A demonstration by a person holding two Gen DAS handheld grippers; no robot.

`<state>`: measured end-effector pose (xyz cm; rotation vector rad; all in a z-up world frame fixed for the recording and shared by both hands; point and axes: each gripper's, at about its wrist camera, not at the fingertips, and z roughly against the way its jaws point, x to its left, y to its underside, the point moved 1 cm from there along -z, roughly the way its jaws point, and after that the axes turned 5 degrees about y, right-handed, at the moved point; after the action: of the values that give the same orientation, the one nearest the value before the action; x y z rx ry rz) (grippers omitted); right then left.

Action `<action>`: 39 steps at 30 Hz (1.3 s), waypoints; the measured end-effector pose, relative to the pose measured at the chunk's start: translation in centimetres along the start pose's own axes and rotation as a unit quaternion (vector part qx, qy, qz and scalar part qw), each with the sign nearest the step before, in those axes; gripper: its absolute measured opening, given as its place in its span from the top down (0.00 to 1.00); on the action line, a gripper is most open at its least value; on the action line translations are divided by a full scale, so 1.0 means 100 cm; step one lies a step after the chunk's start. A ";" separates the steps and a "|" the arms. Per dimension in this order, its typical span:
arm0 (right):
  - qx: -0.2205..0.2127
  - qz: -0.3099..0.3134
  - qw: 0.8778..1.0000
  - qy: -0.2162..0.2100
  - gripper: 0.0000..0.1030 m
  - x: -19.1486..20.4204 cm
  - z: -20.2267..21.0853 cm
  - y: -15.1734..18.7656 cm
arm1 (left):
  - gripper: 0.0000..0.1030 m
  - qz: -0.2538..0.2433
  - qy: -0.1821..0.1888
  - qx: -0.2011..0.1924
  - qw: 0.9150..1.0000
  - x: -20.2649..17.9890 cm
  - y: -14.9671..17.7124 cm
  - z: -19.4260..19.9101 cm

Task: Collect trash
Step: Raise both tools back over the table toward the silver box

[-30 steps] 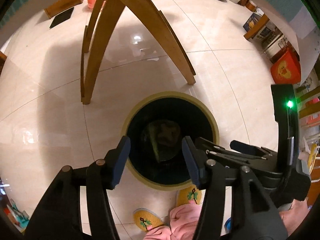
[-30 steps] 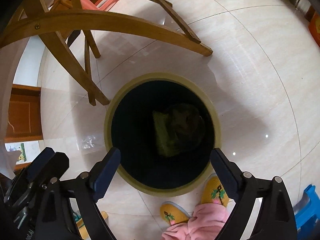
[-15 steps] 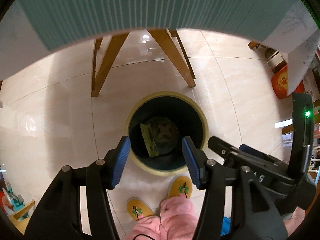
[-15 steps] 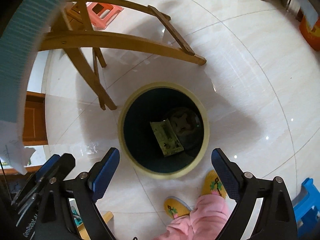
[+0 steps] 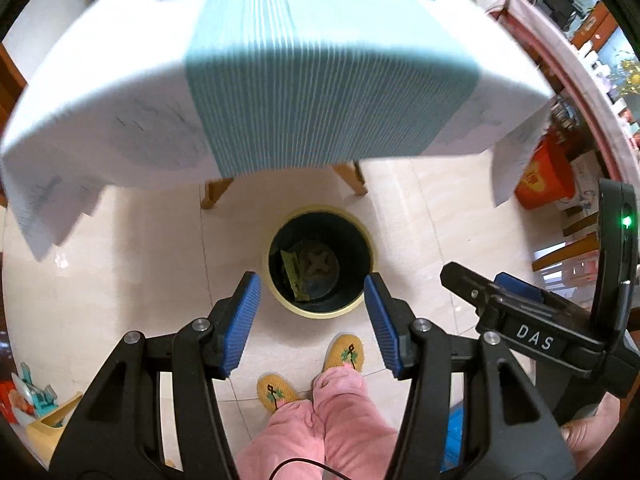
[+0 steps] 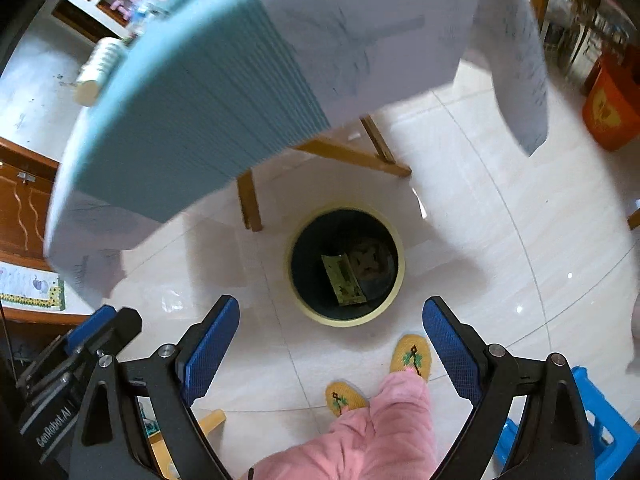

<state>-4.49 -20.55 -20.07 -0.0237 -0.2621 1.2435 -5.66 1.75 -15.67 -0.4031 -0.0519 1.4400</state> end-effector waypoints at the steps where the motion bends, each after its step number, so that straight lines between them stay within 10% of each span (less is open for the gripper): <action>1: -0.005 0.002 1.000 0.000 0.09 0.005 0.015 0.001 | 0.51 -0.001 0.002 -0.004 1.000 -0.001 -0.003 0.012; 21: -0.134 0.064 0.989 0.014 0.09 0.093 0.206 0.006 | 0.51 -0.048 0.031 -0.124 0.991 0.014 -0.052 0.186; 39: -0.195 0.081 0.977 0.018 0.09 0.108 0.232 -0.095 | 0.45 -0.046 0.030 -0.150 0.987 0.010 -0.138 0.187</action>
<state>2.66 -16.38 5.92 -0.4114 -0.4772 1.3358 2.48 6.18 5.71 -0.6818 -0.2388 1.3311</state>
